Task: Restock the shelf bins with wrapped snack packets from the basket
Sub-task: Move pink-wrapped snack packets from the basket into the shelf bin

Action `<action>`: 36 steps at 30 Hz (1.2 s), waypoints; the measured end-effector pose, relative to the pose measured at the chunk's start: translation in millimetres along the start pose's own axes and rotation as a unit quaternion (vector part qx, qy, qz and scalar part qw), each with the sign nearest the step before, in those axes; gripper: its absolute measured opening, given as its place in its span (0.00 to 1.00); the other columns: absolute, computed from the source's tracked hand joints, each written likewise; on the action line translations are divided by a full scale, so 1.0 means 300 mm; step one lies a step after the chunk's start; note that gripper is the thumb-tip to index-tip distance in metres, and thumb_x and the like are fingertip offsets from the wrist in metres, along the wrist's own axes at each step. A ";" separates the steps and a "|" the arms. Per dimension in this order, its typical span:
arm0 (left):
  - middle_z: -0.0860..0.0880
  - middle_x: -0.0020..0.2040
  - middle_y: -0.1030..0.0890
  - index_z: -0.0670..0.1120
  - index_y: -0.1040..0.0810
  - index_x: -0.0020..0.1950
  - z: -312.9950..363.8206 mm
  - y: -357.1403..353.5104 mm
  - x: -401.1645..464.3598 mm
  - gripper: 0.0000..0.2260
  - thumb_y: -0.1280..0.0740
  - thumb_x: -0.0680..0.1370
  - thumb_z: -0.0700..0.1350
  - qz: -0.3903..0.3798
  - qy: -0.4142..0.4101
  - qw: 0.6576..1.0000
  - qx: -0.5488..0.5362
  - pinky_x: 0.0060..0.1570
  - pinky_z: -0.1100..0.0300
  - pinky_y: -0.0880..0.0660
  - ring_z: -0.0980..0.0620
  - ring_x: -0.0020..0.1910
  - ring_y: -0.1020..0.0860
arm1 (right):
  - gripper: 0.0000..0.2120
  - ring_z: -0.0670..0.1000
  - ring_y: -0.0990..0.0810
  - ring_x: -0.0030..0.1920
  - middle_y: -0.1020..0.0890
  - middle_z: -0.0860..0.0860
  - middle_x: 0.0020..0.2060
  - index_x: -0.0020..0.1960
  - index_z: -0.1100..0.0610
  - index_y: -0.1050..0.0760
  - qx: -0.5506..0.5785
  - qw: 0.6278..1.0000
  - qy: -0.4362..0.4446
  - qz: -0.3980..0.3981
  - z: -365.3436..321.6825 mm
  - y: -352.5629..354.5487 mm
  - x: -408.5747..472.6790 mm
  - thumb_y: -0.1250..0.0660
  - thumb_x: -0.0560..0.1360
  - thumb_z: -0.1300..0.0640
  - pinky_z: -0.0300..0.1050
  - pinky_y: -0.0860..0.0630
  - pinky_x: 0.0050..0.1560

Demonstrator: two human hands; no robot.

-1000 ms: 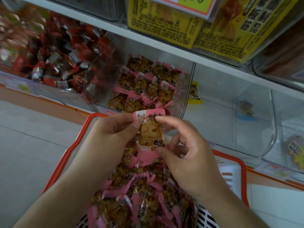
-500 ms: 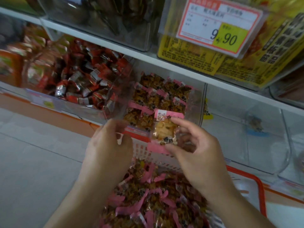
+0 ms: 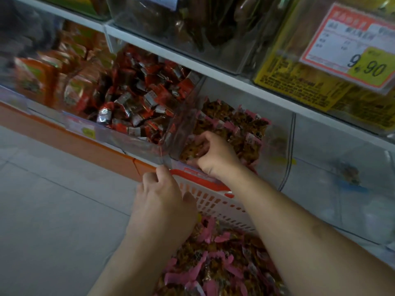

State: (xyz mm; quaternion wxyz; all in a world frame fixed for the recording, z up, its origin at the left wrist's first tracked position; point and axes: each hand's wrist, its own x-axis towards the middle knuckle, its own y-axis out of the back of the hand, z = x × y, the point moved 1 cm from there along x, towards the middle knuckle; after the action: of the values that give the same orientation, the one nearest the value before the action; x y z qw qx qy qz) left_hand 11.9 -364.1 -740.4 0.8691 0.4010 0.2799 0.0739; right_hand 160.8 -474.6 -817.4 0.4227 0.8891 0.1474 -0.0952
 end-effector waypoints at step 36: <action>0.51 0.41 0.26 0.46 0.30 0.58 -0.089 0.041 0.040 0.06 0.38 0.82 0.41 -0.062 -0.014 0.996 0.063 0.30 0.62 0.34 0.54 0.36 0.26 | 0.09 0.47 0.22 0.57 0.18 0.45 0.54 0.56 0.51 0.19 -0.060 0.997 -0.035 0.032 0.298 -0.387 -0.448 0.25 0.78 0.50 0.44 0.26 0.65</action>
State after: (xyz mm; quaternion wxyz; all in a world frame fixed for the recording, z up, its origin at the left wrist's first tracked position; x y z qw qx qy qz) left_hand 8.5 -334.2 -750.4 0.8491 0.4375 0.2961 -0.0033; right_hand -9.1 -499.2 -917.8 0.4831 0.8625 0.1092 -0.1038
